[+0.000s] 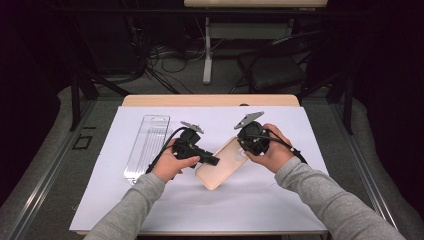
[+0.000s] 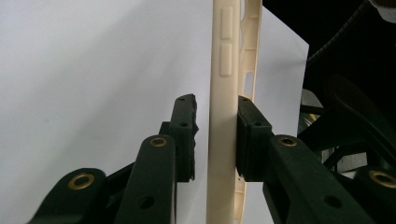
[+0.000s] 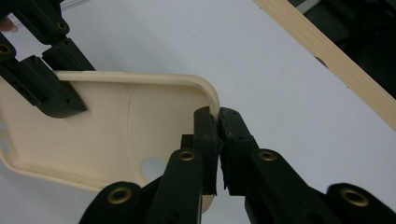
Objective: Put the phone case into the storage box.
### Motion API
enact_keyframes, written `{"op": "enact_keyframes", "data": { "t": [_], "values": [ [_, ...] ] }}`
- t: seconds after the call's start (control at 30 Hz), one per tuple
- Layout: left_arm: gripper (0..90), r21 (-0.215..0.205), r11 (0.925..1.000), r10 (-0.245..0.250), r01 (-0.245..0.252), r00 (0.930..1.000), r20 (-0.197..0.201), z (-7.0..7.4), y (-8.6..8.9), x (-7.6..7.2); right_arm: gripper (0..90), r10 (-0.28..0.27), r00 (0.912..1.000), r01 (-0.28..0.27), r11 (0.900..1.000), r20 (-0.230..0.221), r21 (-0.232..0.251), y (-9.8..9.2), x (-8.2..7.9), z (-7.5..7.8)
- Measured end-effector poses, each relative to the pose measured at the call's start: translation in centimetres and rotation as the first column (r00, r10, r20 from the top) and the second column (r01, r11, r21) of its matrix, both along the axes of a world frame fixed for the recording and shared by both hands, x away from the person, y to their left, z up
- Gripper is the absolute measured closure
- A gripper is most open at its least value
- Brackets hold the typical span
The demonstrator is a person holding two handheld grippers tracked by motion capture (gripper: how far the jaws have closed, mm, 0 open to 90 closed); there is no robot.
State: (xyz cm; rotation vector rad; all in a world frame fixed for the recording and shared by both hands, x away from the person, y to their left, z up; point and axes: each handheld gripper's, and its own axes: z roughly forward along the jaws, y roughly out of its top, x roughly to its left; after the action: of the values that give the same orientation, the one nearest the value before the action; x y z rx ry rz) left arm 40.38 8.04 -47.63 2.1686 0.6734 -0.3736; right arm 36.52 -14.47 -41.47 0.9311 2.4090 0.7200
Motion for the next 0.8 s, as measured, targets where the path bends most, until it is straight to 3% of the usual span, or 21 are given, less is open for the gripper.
{"op": "enact_keyframes", "data": {
  "t": [0.8],
  "values": [
    [79.3,-0.021,0.9998,-0.007,0.007,0.9995,-0.030,-0.09,0.03,0.12,86.5,-0.002,1.0000,0.002,1.000,-0.002,-0.002,0.00,0.06,-0.04]
  ]
}}
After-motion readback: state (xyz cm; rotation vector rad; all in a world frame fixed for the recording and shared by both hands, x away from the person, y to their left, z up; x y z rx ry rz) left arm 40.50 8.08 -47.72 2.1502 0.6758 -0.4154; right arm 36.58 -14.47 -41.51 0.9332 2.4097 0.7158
